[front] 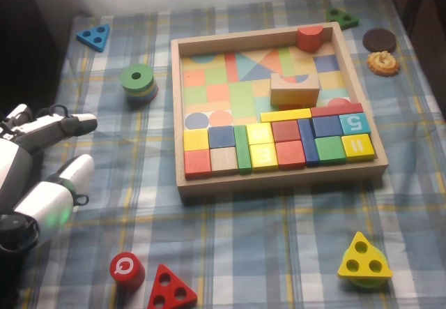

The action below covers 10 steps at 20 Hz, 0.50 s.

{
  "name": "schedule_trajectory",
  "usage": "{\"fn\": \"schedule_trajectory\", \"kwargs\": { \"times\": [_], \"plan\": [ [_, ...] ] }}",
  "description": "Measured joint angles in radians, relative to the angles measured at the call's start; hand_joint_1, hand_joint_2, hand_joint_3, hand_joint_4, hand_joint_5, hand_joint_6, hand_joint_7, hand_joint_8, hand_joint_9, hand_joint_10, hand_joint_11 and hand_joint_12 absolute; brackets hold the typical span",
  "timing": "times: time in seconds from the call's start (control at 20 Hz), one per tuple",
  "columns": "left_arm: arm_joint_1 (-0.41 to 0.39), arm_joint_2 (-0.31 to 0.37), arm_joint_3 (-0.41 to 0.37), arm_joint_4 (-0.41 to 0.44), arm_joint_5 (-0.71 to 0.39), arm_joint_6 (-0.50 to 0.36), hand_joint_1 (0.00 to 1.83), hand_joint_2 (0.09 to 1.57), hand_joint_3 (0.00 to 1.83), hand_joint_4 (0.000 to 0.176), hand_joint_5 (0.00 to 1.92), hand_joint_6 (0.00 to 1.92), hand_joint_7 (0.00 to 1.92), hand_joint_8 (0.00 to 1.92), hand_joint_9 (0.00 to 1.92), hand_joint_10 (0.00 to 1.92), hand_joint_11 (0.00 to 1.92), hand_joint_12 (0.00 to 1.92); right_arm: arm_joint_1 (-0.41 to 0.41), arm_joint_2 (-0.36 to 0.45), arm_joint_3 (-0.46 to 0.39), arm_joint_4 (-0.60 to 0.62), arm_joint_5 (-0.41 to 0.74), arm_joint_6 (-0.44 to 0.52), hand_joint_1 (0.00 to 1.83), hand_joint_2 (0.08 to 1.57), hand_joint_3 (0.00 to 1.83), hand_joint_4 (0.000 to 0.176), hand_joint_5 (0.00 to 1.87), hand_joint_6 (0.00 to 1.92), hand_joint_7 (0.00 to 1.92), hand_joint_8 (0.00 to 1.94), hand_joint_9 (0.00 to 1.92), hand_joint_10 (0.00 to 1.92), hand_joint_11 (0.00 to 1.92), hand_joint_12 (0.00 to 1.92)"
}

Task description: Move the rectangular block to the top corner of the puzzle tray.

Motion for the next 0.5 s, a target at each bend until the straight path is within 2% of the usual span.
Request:
{"fn": "schedule_trajectory", "kwargs": {
  "times": [0.15,0.2,0.3,0.4,0.45,0.5],
  "plan": [
    [0.0,0.0,0.0,-0.001,0.0,0.0,0.55,1.45,0.0,0.024,0.63,0.0,0.57,0.0,0.36,0.03,0.0,0.0,0.003,0.0,0.002,-0.018,-0.001,0.0,0.03,1.23,0.01,0.053,0.26,0.0,0.25,0.0,0.19,0.01,0.0,0.56],
    [0.0,0.0,0.0,-0.003,0.0,0.0,0.56,1.44,0.0,0.018,0.63,0.01,0.57,0.0,0.37,0.03,0.0,0.0,0.013,0.0,0.002,-0.016,-0.011,-0.002,0.05,1.24,0.0,0.041,0.27,0.0,0.25,0.0,0.2,0.0,0.0,0.53],
    [0.0,0.0,0.0,-0.002,0.0,0.0,0.57,1.44,0.0,0.023,0.64,0.01,0.57,0.0,0.37,0.02,0.0,0.0,0.043,0.006,0.012,-0.037,-0.038,-0.004,0.04,1.23,0.0,0.051,0.29,0.0,0.27,0.0,0.2,0.0,0.0,0.51],
    [0.0,0.0,0.0,-0.003,0.0,0.0,0.57,1.43,0.0,0.019,0.65,0.01,0.58,0.0,0.38,0.02,0.0,0.0,0.076,0.018,0.026,-0.085,-0.081,-0.003,0.0,1.2,0.0,0.029,0.25,0.01,0.22,0.01,0.14,0.01,0.0,0.21],
    [0.0,0.0,0.0,-0.002,0.0,0.0,0.59,1.43,0.0,0.021,0.65,0.01,0.58,0.0,0.38,0.02,0.0,0.0,0.098,0.024,0.034,-0.111,-0.106,-0.003,0.0,1.18,0.0,0.027,0.24,0.01,0.22,0.01,0.13,0.01,0.0,0.09],
    [0.0,0.0,0.0,-0.002,0.0,0.0,0.56,1.43,0.0,0.024,0.65,0.01,0.58,0.0,0.38,0.02,0.0,0.0,0.133,0.032,0.052,-0.154,-0.151,-0.003,0.0,1.15,0.0,0.039,0.25,0.0,0.24,0.0,0.14,0.0,0.0,0.11]
  ]
}}
